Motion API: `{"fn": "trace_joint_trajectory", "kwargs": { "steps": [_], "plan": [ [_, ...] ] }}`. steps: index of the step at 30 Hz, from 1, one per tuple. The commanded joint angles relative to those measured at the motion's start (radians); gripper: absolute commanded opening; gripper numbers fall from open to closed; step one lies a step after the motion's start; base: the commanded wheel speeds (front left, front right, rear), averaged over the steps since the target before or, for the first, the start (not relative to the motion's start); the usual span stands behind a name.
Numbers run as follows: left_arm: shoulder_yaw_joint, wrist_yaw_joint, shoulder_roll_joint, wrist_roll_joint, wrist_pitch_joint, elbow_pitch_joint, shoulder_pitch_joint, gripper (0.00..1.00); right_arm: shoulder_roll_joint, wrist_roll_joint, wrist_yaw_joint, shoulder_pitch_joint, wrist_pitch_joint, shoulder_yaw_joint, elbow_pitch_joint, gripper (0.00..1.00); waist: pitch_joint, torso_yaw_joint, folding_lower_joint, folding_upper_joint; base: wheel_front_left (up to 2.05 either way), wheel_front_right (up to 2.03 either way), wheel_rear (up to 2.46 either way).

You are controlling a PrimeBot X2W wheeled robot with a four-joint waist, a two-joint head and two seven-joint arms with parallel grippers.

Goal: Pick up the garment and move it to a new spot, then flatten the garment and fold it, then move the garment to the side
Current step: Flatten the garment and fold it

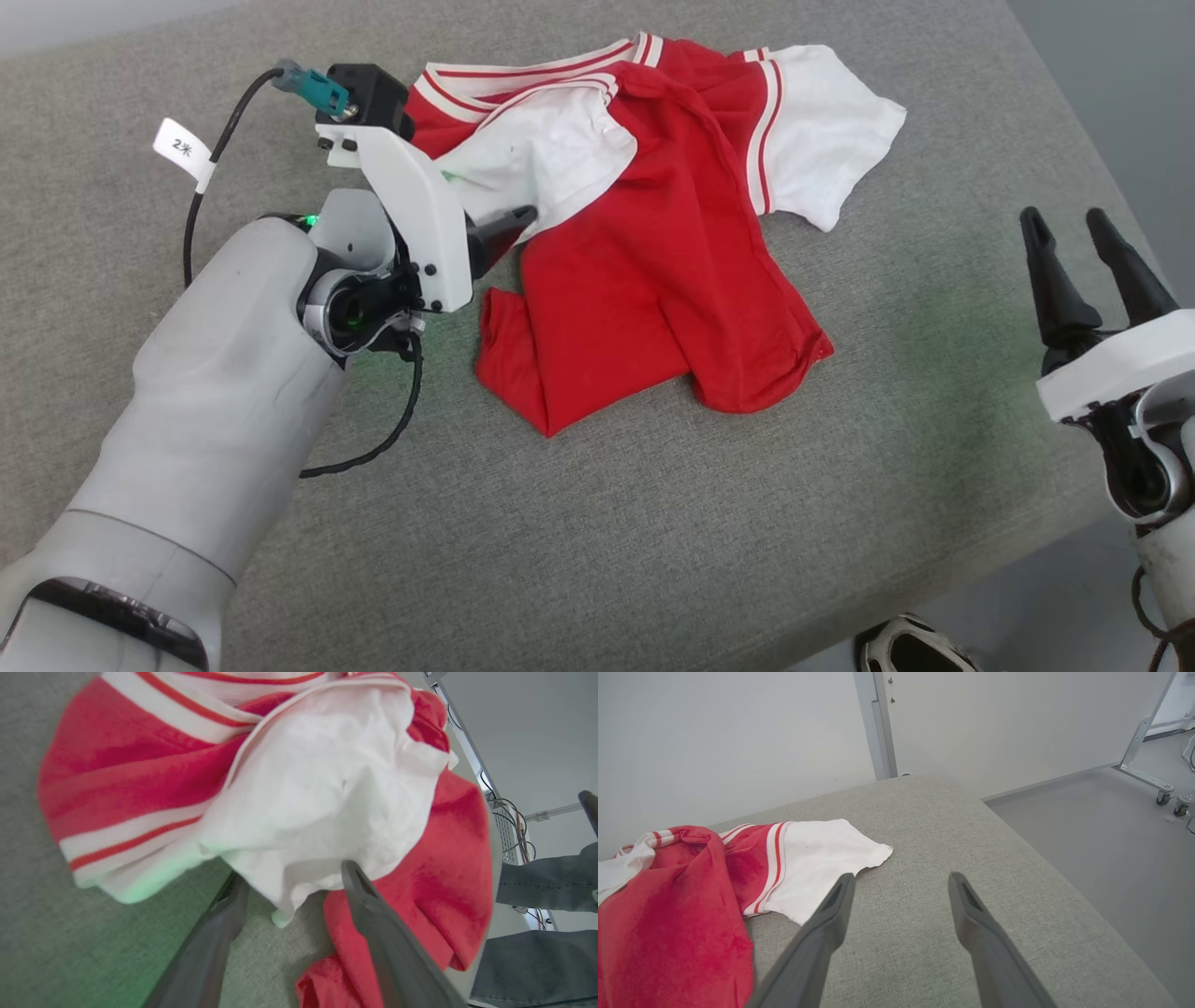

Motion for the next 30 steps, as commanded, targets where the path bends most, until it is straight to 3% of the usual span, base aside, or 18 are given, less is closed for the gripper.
{"fn": "trace_joint_trajectory", "kwargs": {
  "steps": [1,2,3,11,14,19,24,30],
  "plan": [
    [-0.001,0.001,-0.001,-0.018,-0.018,0.001,-0.019,0.53,0.002,-0.010,0.000,0.004,0.001,-0.008,-0.013,1.00,0.003,0.005,0.0000,0.0000,0.00,0.00,0.00],
    [-0.001,0.001,-0.005,-0.031,-0.024,0.004,-0.021,0.29,0.004,-0.015,0.000,0.003,0.002,-0.011,-0.019,1.00,0.006,0.009,0.0000,0.0000,0.00,0.00,0.00],
    [-0.007,0.001,-0.007,-0.035,-0.028,0.003,-0.023,0.00,0.004,-0.021,0.000,0.001,0.005,-0.014,-0.026,1.00,0.008,0.014,0.0000,0.0000,0.00,0.00,0.00],
    [-0.017,0.001,0.024,-0.119,-0.088,-0.066,-0.007,0.00,0.010,-0.055,0.000,0.014,0.024,-0.053,-0.066,1.00,-0.001,0.066,0.0000,0.0000,0.00,0.00,0.00],
    [-0.050,0.001,0.093,-0.127,-0.080,-0.112,0.024,0.00,0.010,-0.068,0.000,0.035,0.038,-0.075,-0.081,1.00,-0.011,0.100,0.0000,0.0000,0.00,0.00,0.00],
    [-0.104,0.001,0.256,-0.096,-0.022,-0.142,0.036,0.00,0.016,-0.086,0.000,0.064,0.066,-0.107,-0.116,1.00,-0.025,0.144,0.0000,0.0000,0.00,0.00,0.00],
    [-0.193,0.018,0.393,0.079,-0.034,-0.088,-0.026,0.00,0.028,-0.107,0.000,0.079,0.097,-0.115,-0.162,1.00,-0.027,0.161,0.0000,0.0000,0.00,0.00,0.00],
    [-0.204,0.042,0.388,0.109,-0.040,0.008,-0.035,0.00,0.037,-0.127,0.000,0.097,0.132,-0.131,-0.204,1.00,-0.033,0.162,0.0000,0.0000,0.00,0.00,0.00]
  ]
}}
